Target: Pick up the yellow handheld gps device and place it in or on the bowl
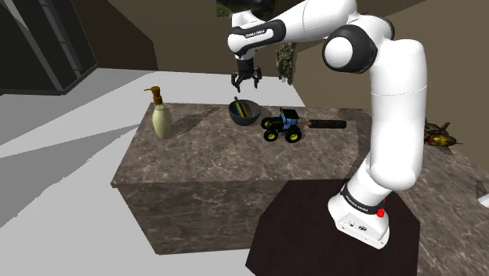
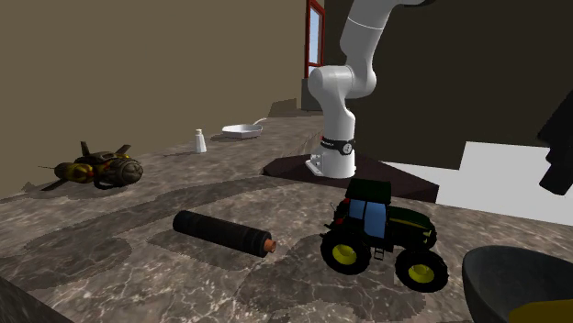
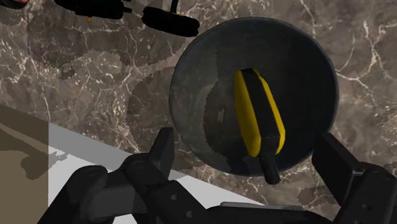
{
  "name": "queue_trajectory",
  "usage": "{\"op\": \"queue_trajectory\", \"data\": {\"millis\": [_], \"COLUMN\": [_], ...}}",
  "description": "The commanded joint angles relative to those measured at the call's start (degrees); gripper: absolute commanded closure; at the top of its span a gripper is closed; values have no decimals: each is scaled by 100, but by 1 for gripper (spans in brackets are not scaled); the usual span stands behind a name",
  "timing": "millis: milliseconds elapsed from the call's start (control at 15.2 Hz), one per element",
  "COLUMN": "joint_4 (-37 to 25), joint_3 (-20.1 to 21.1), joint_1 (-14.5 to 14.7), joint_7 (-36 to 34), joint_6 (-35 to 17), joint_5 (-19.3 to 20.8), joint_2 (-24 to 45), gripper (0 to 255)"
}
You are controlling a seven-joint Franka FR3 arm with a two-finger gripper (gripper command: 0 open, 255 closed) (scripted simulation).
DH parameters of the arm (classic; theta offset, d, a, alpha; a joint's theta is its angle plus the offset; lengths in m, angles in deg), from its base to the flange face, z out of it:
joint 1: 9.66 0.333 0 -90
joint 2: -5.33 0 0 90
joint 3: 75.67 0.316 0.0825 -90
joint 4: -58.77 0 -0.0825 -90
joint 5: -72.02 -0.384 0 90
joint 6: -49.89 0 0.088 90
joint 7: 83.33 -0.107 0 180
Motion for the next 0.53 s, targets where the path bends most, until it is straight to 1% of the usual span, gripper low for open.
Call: {"op": "queue_trajectory", "data": {"millis": [0, 132, 462], "joint_4": [-216, -558, -558], "joint_3": [5, 7, 7], "joint_1": [28, 36, 36], "joint_7": [-23, -20, -19], "joint_6": [265, 608, 608], "joint_5": [5, 3, 3], "joint_2": [-45, -46, -46], "gripper": [0, 0, 0]}}
